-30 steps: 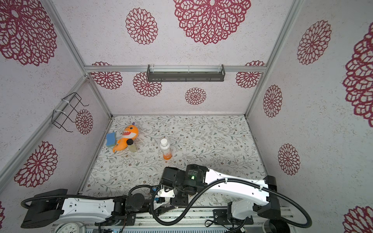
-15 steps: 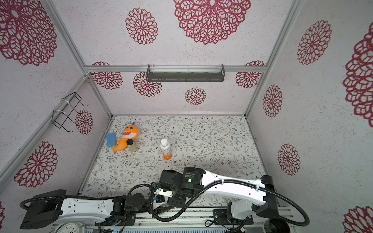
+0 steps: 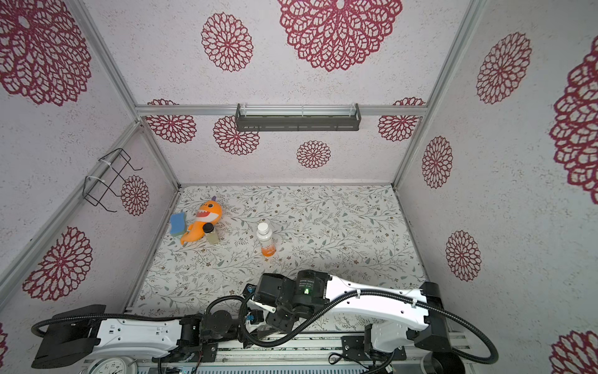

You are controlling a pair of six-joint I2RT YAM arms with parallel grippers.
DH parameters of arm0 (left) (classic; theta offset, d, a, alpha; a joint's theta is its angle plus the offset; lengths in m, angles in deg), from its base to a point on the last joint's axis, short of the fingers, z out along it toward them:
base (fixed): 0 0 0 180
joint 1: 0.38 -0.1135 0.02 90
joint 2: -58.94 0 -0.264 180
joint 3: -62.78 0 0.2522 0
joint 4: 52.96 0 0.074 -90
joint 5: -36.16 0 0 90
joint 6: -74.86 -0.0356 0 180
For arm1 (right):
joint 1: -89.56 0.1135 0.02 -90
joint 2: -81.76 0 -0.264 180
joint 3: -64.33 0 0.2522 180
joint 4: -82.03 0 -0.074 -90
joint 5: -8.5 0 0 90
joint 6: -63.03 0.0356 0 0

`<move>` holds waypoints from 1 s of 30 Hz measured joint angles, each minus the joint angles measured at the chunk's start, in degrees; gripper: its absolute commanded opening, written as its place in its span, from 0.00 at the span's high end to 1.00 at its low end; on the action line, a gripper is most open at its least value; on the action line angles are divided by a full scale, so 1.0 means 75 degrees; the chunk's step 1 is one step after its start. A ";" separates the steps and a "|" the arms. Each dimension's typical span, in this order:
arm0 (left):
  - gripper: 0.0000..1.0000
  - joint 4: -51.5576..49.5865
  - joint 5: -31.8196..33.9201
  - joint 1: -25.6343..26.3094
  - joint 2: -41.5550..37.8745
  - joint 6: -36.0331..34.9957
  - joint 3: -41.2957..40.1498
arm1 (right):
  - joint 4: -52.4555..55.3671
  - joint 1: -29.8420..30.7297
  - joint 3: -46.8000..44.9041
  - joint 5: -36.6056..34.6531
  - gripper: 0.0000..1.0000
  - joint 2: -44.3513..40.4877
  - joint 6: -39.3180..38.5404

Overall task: Screw on the bottle caps
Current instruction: Screw the bottle cap onto the plastic bottle, then place the plastic bottle at the center of the table.

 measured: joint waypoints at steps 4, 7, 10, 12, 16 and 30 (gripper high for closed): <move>0.59 0.0000 0.0017 0.0000 0.0000 0.0000 0.0000 | 0.0000 0.0000 0.0000 -0.0006 0.67 0.0000 -0.0006; 0.58 0.0000 0.0023 0.0000 -0.0003 -0.0003 0.0000 | -0.0003 0.0000 0.0000 -0.0009 0.73 0.0000 -0.0017; 0.54 0.0000 0.0044 0.0000 0.0000 -0.0003 0.0000 | -0.0009 0.0000 0.0000 -0.0023 0.76 0.0000 -0.0035; 0.48 0.0026 0.0096 0.0000 -0.0003 -0.0017 0.0000 | -0.0029 0.0000 0.0000 -0.0064 0.77 0.0000 0.0000; 0.32 0.0280 0.0236 -0.0006 -0.0067 0.0012 0.0000 | -0.0102 -0.0044 -0.0006 -0.0256 0.78 0.0006 0.0058; 0.01 0.0545 0.0933 -0.0006 -0.0443 -0.0058 0.0006 | 0.0038 -0.0653 0.0023 -0.0685 0.78 0.0006 -0.0015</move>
